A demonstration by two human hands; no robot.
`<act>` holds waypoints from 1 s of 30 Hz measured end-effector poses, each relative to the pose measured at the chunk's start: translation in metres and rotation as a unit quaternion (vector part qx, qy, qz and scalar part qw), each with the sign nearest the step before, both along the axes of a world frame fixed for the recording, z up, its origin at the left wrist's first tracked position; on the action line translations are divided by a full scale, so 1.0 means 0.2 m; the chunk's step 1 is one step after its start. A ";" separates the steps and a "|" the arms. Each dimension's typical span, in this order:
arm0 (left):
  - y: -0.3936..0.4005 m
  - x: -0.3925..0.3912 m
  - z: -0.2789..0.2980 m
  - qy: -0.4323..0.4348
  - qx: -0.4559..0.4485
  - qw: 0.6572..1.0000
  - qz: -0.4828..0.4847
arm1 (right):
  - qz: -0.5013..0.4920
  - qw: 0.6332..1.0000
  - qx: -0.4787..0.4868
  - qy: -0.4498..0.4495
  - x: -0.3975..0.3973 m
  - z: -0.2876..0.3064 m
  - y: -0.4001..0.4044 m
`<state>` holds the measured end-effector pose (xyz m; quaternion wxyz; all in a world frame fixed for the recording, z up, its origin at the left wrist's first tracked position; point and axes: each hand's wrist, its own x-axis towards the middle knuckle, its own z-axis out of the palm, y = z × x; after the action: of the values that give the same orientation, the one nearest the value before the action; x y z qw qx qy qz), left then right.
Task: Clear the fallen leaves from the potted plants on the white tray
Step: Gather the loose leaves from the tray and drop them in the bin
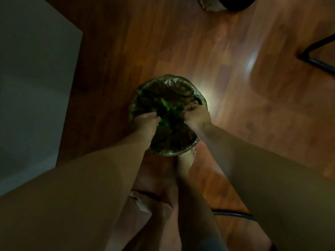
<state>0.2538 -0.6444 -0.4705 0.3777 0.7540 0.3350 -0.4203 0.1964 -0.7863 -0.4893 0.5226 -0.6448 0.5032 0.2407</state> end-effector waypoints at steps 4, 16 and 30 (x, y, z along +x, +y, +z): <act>0.02 0.03 -0.03 -0.026 -0.023 0.999 -0.027 | 0.060 0.997 -0.040 -0.033 -0.02 -0.01 -0.02; 0.06 0.07 -0.16 -0.154 0.100 0.978 -0.104 | 0.129 0.957 -0.261 -0.009 -0.02 -0.09 -0.08; 0.08 0.02 -0.20 -0.078 0.124 0.983 -0.110 | 0.027 0.973 -0.228 0.017 -0.19 -0.11 -0.34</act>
<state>0.2587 -0.6276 -0.5097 0.2576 0.8578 0.2694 -0.3539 0.1588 -0.8550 -0.5109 0.3465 -0.7559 0.5362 0.1451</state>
